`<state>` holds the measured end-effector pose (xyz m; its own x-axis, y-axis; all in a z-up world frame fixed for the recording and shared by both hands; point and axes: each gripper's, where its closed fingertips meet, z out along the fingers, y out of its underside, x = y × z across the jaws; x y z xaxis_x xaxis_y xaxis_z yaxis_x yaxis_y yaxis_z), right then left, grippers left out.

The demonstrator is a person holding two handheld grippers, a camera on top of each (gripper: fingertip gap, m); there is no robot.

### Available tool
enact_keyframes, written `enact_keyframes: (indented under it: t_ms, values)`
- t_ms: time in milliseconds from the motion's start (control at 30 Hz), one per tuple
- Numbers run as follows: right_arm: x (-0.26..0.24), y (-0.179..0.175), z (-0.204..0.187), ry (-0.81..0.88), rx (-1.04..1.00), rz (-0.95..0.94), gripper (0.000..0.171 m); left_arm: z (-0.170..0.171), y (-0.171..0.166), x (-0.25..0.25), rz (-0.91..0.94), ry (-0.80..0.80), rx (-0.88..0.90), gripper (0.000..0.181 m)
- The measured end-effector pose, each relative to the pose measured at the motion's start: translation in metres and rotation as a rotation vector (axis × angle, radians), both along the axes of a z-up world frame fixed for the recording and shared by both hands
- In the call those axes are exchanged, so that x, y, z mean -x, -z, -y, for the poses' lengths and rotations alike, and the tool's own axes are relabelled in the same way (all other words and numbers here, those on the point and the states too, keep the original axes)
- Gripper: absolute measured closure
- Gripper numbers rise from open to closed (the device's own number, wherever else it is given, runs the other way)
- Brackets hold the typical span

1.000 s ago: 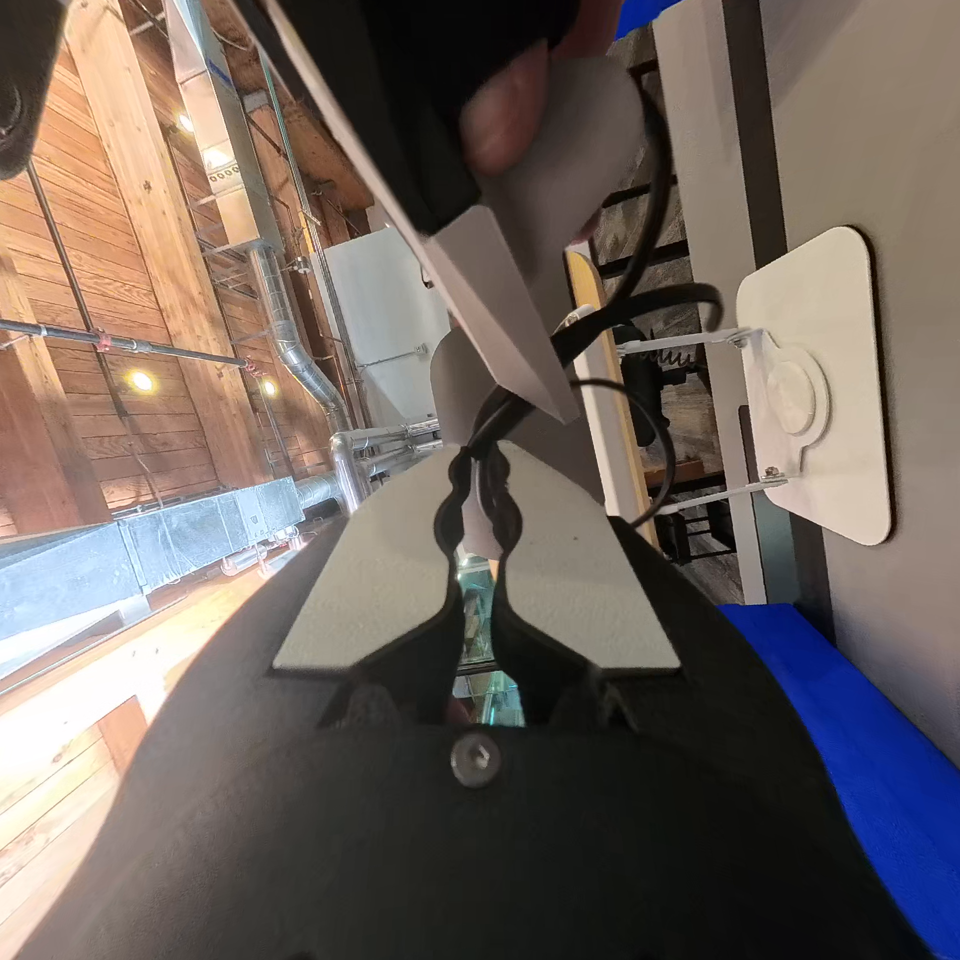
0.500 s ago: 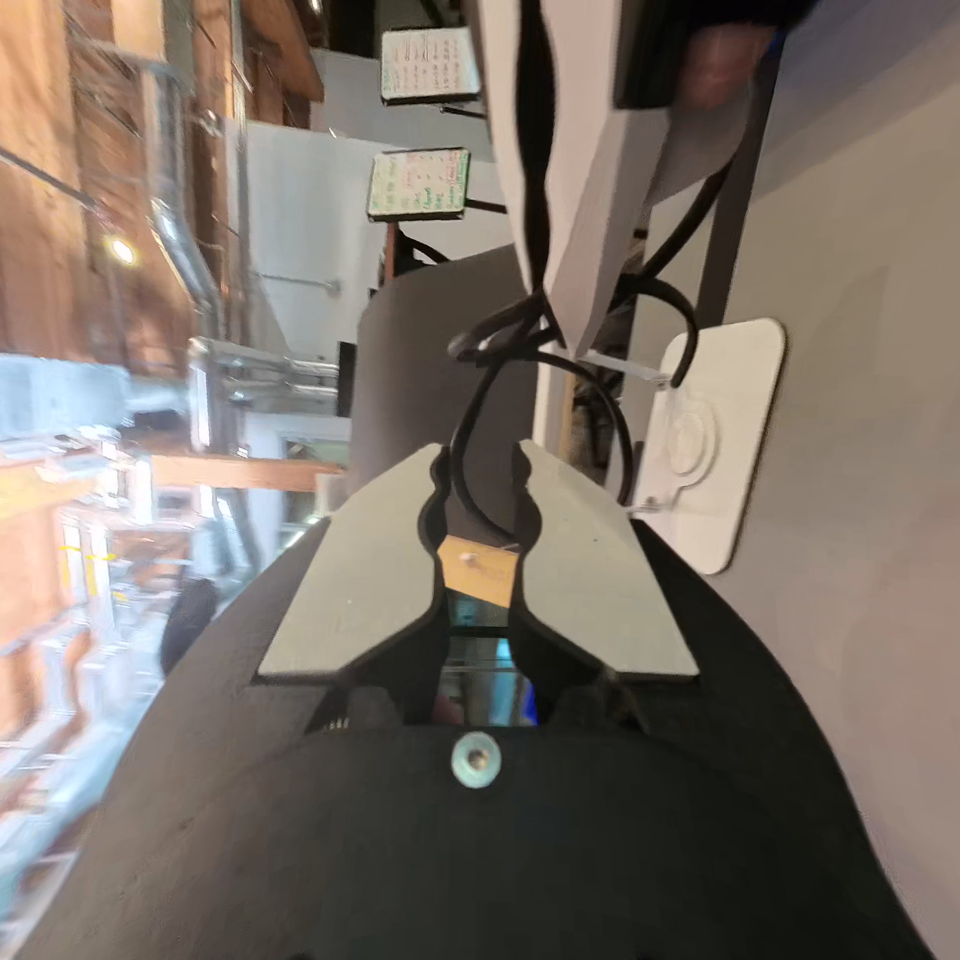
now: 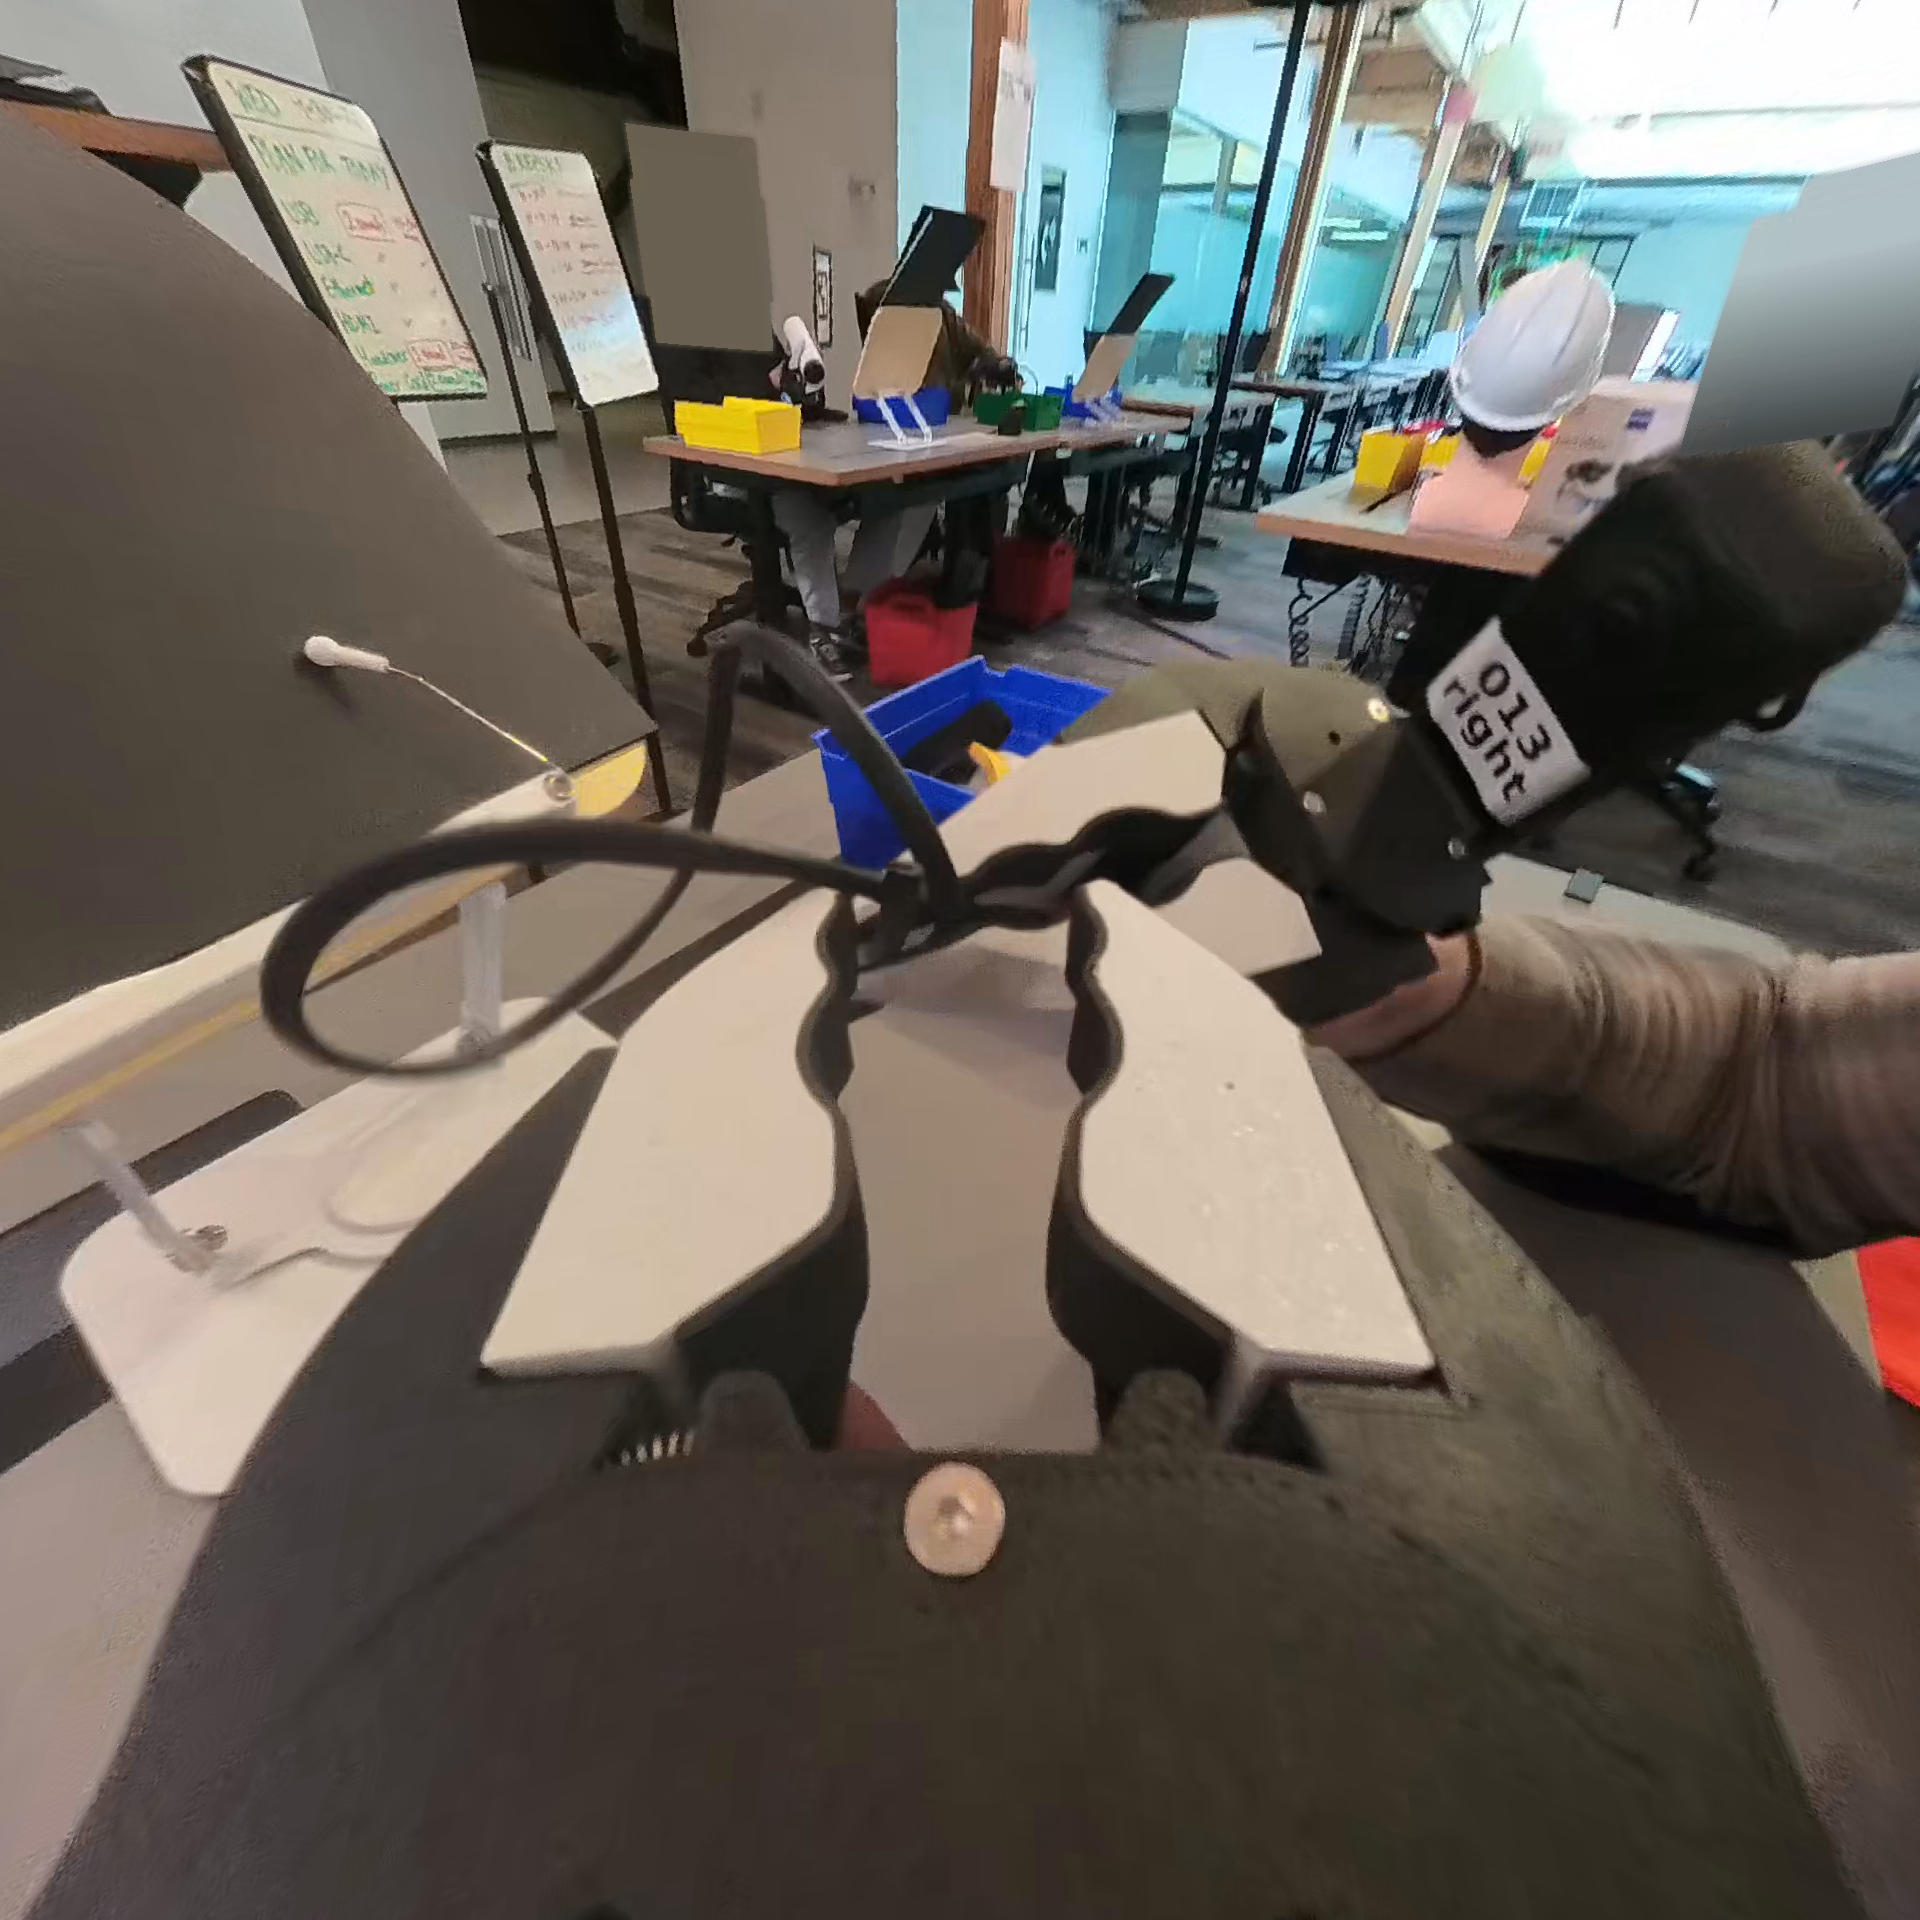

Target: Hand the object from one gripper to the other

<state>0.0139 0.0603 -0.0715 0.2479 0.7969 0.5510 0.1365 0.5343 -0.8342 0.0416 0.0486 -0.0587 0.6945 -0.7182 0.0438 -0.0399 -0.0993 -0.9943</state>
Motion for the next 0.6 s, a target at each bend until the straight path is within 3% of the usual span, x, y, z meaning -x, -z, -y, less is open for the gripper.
enact_keyframes:
  t_ms: [167,467,600]
  values:
    - [0.0016,-0.002,0.0041,-0.009,-0.012,-0.03,0.169,-0.0065,-0.0017,0.0014,0.035,-0.034,-0.033,0.167]
    - [0.0026,-0.0022,0.0075,-0.053,0.009,-0.037,0.167,-0.0024,-0.0028,-0.0012,-0.033,-0.041,-0.113,0.173]
    - [0.0029,0.0014,0.006,-0.07,0.039,-0.006,0.151,-0.0048,-0.0093,0.0042,-0.102,-0.088,-0.193,0.173]
